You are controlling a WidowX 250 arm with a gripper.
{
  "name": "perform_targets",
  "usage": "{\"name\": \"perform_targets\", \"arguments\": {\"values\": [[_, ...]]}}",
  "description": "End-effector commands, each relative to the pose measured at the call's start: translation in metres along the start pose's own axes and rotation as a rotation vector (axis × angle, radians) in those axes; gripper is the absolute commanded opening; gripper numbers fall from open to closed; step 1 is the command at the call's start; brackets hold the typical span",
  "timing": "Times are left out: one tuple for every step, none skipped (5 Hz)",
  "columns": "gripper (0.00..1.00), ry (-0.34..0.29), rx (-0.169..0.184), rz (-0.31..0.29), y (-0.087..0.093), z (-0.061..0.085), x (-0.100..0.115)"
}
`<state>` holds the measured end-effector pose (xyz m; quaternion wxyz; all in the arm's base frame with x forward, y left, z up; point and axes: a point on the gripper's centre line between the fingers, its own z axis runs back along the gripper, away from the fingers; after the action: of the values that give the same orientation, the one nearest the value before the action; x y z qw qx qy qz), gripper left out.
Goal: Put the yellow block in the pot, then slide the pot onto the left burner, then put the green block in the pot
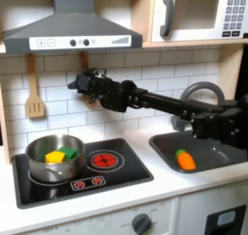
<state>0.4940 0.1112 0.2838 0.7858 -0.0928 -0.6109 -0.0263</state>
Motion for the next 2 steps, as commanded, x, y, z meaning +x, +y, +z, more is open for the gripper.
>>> {"name": "perform_targets", "arguments": {"values": [[0.0,-0.013,-0.007,0.011,-0.0013,0.0064,0.0037],[0.0,-0.019,-0.012,0.012,0.0011,0.0086,0.0034]]}}
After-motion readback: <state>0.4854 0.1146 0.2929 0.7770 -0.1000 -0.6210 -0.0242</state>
